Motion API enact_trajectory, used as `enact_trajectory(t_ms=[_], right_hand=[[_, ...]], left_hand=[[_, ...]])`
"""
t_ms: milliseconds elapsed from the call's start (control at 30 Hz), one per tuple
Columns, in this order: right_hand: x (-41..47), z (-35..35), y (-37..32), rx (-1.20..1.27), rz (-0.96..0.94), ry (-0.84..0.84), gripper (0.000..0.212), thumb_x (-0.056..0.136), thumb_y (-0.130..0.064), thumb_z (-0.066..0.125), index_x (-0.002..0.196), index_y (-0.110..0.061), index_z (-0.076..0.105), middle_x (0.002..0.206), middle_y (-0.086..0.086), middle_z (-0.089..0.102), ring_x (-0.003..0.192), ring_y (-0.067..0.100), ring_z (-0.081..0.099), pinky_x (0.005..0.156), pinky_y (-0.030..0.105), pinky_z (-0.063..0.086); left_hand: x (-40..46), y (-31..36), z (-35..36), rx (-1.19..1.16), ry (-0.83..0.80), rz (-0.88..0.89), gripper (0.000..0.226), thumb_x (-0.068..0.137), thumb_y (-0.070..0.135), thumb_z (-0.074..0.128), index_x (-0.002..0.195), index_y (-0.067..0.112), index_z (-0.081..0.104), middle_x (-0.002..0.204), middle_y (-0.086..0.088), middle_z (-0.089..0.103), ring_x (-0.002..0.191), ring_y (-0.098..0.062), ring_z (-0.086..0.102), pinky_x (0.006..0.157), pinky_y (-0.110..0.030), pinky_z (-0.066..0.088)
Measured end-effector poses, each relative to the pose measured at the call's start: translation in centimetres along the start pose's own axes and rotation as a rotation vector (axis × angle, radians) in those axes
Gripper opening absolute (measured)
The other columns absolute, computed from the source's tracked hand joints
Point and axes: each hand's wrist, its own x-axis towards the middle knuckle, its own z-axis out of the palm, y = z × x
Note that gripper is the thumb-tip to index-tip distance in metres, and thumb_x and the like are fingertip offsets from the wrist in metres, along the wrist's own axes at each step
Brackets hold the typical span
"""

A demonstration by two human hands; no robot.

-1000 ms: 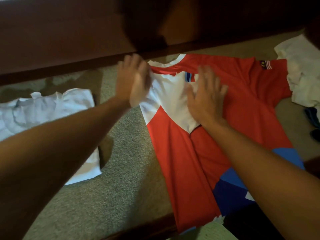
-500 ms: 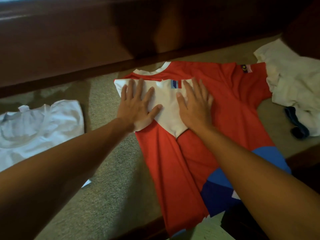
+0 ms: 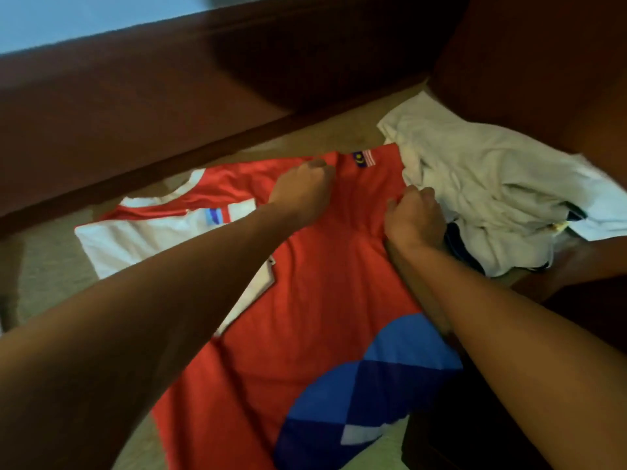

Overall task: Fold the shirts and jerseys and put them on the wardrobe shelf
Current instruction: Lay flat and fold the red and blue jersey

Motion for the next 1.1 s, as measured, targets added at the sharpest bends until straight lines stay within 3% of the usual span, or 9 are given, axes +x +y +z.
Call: enact_trajectory(t_ms=[100, 267, 433, 567, 633, 700, 833, 933, 1100], right_hand=[[1.7, 0.2, 0.9, -0.107, -0.051, -0.028, 0.04, 0.104, -0.039, 0.051, 0.119, -0.004, 0.062, 0.124, 0.017, 0.058, 0.109, 0.037, 0.062, 0.083, 0.042, 0.048], [2.2, 1.0, 1.3, -0.104, -0.283, 0.086, 0.018, 0.095, -0.019, 0.058, 0.104, -0.007, 0.067, 0.106, 0.013, 0.066, 0.092, 0.034, 0.066, 0.066, 0.038, 0.046], [1.4, 0.8, 0.6, 0.161, -0.37, 0.18, 0.019, 0.088, -0.032, 0.059, 0.099, -0.018, 0.063, 0.101, 0.006, 0.061, 0.096, 0.029, 0.054, 0.079, 0.043, 0.042], [-1.1, 1.0, -1.9, 0.342, -0.586, 0.14, 0.019, 0.092, -0.025, 0.056, 0.106, -0.013, 0.061, 0.095, 0.007, 0.061, 0.085, 0.03, 0.061, 0.068, 0.043, 0.048], [-2.5, 0.8, -3.1, 0.383, -0.648, 0.142, 0.019, 0.091, -0.019, 0.058, 0.108, -0.014, 0.065, 0.097, 0.006, 0.061, 0.084, 0.028, 0.061, 0.067, 0.038, 0.046], [-3.6, 0.7, -4.3, 0.422, -0.682, 0.14, 0.021, 0.091, -0.016, 0.061, 0.11, -0.017, 0.069, 0.101, 0.004, 0.06, 0.085, 0.025, 0.061, 0.069, 0.033, 0.046], [-6.3, 1.2, -6.3, 0.418, -0.764, 0.121, 0.031, 0.093, -0.013, 0.06, 0.122, -0.018, 0.07, 0.108, 0.006, 0.062, 0.09, 0.028, 0.064, 0.073, 0.044, 0.054], [-8.7, 1.4, -7.6, 0.427, -0.815, 0.13, 0.038, 0.092, -0.008, 0.057, 0.128, -0.015, 0.067, 0.111, 0.008, 0.062, 0.095, 0.031, 0.064, 0.077, 0.046, 0.054], [-12.5, 1.1, -9.6, 0.556, -0.706, 0.054, 0.049, 0.092, -0.011, 0.065, 0.14, -0.013, 0.056, 0.126, 0.009, 0.065, 0.112, 0.026, 0.064, 0.092, 0.04, 0.056]], left_hand=[[5.2, 1.5, 1.4, -0.083, -0.073, -0.081, 0.031, 0.093, 0.018, 0.048, 0.117, 0.014, 0.067, 0.12, -0.017, 0.067, 0.107, -0.041, 0.064, 0.088, -0.046, 0.053], [8.7, 3.7, 2.6, -0.185, -0.218, -0.189, 0.044, 0.093, 0.018, 0.06, 0.137, 0.014, 0.056, 0.135, -0.019, 0.052, 0.123, -0.035, 0.053, 0.101, -0.032, 0.04], [7.5, 5.0, 1.4, -0.512, 0.052, -0.345, 0.034, 0.096, 0.048, 0.059, 0.091, 0.016, 0.069, 0.097, -0.004, 0.061, 0.091, -0.023, 0.061, 0.081, -0.028, 0.044], [6.7, 5.1, -1.0, -0.791, -0.112, -0.583, 0.051, 0.079, 0.063, 0.072, 0.071, 0.012, 0.067, 0.065, -0.004, 0.069, 0.063, -0.025, 0.07, 0.055, -0.031, 0.056], [6.3, 3.9, -2.8, -0.657, -0.144, -0.582, 0.054, 0.071, 0.059, 0.081, 0.097, 0.014, 0.067, 0.082, 0.0, 0.07, 0.077, -0.018, 0.067, 0.068, -0.027, 0.054], [5.3, 2.8, -4.7, -0.609, -0.226, -0.562, 0.086, 0.069, 0.056, 0.085, 0.137, 0.016, 0.051, 0.111, 0.003, 0.062, 0.096, -0.014, 0.061, 0.083, -0.026, 0.049], [2.5, 0.9, -7.5, -0.78, -0.443, -0.494, 0.112, 0.065, 0.053, 0.088, 0.157, 0.031, 0.026, 0.139, 0.003, 0.05, 0.107, -0.013, 0.06, 0.091, -0.033, 0.054], [0.7, -0.9, -8.4, -0.561, -0.386, -0.442, 0.1, 0.073, 0.035, 0.089, 0.155, 0.032, 0.032, 0.152, -0.002, 0.044, 0.131, -0.023, 0.048, 0.094, -0.024, 0.042], [-2.8, -5.5, -8.0, -0.643, -0.115, -0.525, 0.05, 0.087, 0.007, 0.072, 0.133, 0.023, 0.062, 0.118, -0.002, 0.064, 0.097, -0.019, 0.065, 0.076, -0.027, 0.054]])
